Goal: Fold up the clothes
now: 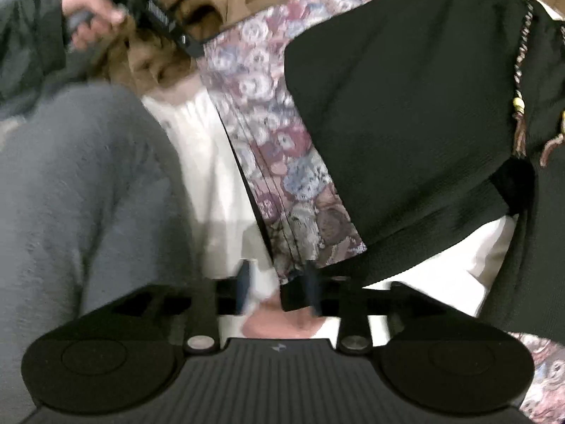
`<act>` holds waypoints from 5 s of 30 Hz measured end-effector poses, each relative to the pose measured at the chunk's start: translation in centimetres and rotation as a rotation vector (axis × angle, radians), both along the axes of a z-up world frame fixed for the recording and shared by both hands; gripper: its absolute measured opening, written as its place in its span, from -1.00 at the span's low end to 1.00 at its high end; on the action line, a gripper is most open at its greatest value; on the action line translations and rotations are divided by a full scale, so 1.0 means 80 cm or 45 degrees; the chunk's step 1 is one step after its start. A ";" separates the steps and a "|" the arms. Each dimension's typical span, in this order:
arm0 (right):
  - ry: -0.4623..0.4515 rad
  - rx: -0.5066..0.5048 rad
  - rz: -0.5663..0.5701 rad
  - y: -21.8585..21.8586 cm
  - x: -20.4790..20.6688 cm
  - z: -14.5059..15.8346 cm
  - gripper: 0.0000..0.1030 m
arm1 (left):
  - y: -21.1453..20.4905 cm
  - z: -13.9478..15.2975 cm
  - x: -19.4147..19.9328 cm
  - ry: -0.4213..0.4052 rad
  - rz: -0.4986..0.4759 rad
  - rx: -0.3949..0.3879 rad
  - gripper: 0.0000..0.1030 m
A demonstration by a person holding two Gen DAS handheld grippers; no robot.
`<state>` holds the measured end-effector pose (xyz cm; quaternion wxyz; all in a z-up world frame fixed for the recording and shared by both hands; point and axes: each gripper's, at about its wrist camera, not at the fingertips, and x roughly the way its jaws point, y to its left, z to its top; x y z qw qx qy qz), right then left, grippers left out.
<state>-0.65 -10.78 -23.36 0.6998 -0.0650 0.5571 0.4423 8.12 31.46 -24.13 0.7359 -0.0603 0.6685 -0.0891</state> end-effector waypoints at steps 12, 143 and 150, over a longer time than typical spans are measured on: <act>-0.021 0.000 -0.244 -0.025 0.037 -0.007 -0.08 | -0.001 0.014 -0.003 -0.023 -0.011 0.028 -0.87; -0.310 0.096 -0.582 -0.038 0.042 0.070 0.45 | -0.125 0.126 -0.019 -0.233 -0.121 -0.082 -0.89; -0.321 0.195 -0.513 -0.003 0.032 0.088 0.45 | -0.169 0.148 -0.014 -0.257 -0.183 -0.176 -0.90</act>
